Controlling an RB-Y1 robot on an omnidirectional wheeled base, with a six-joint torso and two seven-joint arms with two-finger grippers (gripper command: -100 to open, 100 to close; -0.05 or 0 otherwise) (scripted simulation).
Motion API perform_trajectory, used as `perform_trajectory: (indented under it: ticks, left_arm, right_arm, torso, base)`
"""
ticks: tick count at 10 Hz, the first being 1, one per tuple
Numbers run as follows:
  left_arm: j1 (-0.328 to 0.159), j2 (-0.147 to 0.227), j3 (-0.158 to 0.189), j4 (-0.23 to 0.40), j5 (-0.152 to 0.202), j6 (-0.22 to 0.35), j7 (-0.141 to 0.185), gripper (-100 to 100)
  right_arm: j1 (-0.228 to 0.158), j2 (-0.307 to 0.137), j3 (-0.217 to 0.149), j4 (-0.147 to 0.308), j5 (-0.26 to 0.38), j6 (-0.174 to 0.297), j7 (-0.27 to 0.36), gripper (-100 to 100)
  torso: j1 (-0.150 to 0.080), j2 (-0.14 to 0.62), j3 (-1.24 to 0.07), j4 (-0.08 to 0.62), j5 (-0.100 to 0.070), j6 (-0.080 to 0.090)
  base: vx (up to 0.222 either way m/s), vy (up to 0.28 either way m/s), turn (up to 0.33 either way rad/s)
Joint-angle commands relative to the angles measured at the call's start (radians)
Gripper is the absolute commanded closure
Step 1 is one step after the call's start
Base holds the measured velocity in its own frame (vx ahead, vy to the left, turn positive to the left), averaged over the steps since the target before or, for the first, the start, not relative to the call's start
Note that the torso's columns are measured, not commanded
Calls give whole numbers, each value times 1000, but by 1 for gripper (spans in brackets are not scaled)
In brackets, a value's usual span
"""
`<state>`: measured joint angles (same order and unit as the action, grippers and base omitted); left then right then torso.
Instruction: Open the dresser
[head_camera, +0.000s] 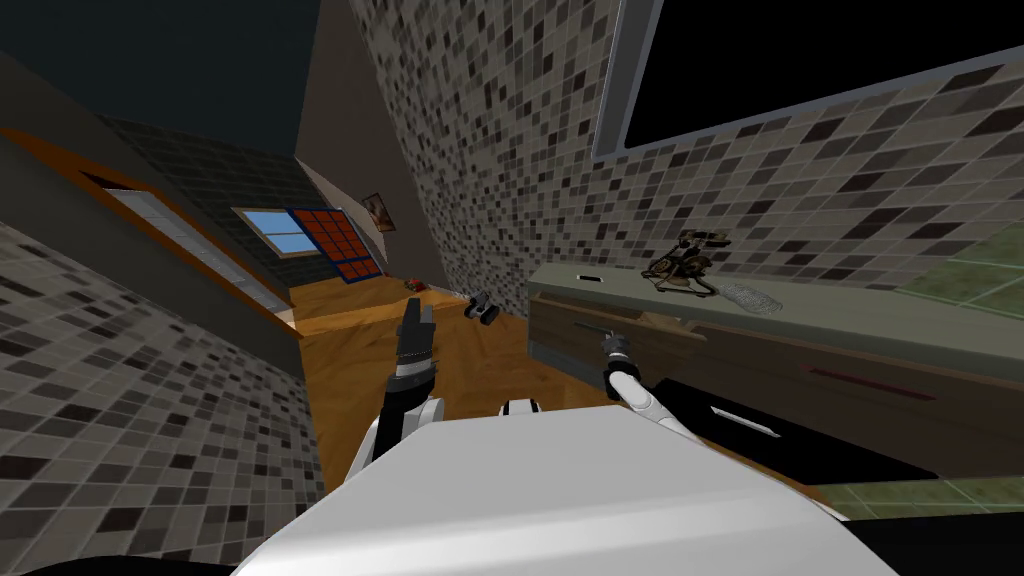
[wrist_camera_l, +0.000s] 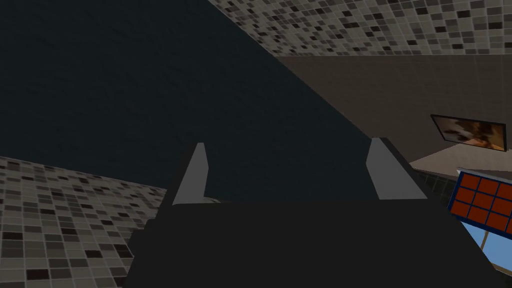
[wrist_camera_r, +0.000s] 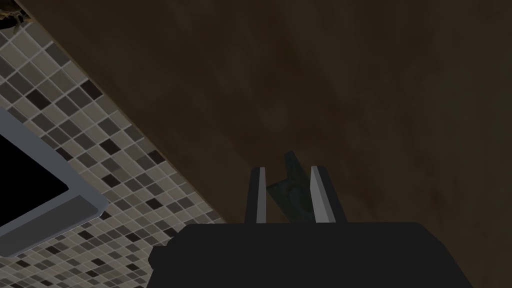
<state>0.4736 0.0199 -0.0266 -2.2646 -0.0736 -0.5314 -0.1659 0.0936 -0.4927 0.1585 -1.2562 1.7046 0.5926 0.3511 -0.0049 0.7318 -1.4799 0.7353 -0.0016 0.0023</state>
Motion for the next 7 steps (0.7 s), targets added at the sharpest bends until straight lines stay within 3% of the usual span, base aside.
perform_trajectory:
  ticks: [1, 2, 3, 5, 6, 7]
  left_arm:
    - [0, 0, 0, 0, 0, 0, 0, 0]
    - [0, 0, 0, 0, 0, 0, 0, 0]
    - [0, 0, 0, 0, 0, 0, 0, 0]
    - [0, 0, 0, 0, 0, 0, 0, 0]
    - [0, 0, 0, 0, 0, 0, 0, 0]
    - [0, 0, 0, 0, 0, 0, 0, 0]
  right_arm:
    - [34, 18, 38, -57, 23, -6, 27, 100]
    - [61, 32, 76, -101, 48, -10, 39, 100]
    - [61, 32, 76, -102, 48, -10, 39, 100]
    - [115, 60, 147, -179, 99, -17, 62, 100]
    - [115, 60, 151, -194, 99, -17, 62, 100]
    - [142, 73, 188, -239, 124, -21, 74, 100]
  torso:
    - [-1, 1, 1, -1, -2, 0]
    - [-3, 4, 3, -1, -3, 0]
    - [-3, 3, 3, -2, -4, -1]
    - [-4, 2, 2, -4, -5, 2]
    - [-5, -1, 0, -4, -5, 1]
    - [-4, 0, 1, -5, -5, 1]
  base:
    - [76, -24, -192]
    - [80, -43, -283]
    - [68, -34, -194]
    - [96, -47, -371]
    - [82, -18, -234]
    - [98, -16, -334]
